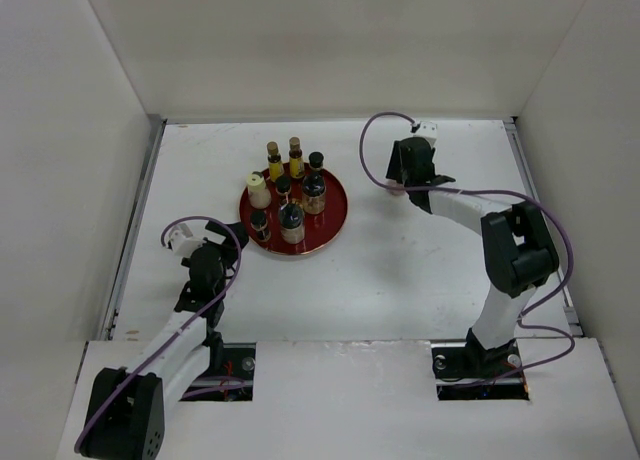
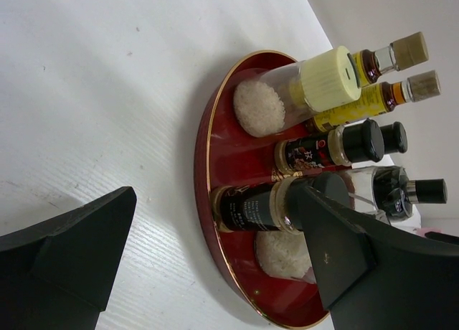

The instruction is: Organize the condiment bottles

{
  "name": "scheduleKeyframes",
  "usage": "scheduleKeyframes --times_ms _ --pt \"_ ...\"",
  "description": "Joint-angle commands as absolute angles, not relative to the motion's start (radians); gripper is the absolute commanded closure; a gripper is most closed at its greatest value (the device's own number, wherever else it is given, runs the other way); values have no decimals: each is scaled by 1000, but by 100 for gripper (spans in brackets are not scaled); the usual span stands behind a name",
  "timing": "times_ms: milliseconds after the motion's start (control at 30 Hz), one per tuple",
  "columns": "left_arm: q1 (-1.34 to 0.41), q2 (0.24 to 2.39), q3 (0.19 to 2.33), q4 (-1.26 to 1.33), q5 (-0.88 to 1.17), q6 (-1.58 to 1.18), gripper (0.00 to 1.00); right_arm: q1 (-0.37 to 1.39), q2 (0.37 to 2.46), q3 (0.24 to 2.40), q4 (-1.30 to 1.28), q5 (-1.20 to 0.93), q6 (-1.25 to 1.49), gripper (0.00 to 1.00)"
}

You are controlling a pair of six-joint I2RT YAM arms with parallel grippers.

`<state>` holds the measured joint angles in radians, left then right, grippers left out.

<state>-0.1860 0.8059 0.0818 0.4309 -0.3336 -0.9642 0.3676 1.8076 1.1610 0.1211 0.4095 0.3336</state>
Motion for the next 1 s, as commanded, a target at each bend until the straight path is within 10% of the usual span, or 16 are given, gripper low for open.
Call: scheduleKeyframes --times_ms 0,267,967 --pt "-196 813 124 482 -344 -948 0 370 1807 1218 183 416 314 39" --pt "-189 808 121 483 -338 -956 0 444 1685 1151 201 489 291 59" --pt "-185 770 118 477 -348 -943 0 795 1546 953 405 321 492 61"
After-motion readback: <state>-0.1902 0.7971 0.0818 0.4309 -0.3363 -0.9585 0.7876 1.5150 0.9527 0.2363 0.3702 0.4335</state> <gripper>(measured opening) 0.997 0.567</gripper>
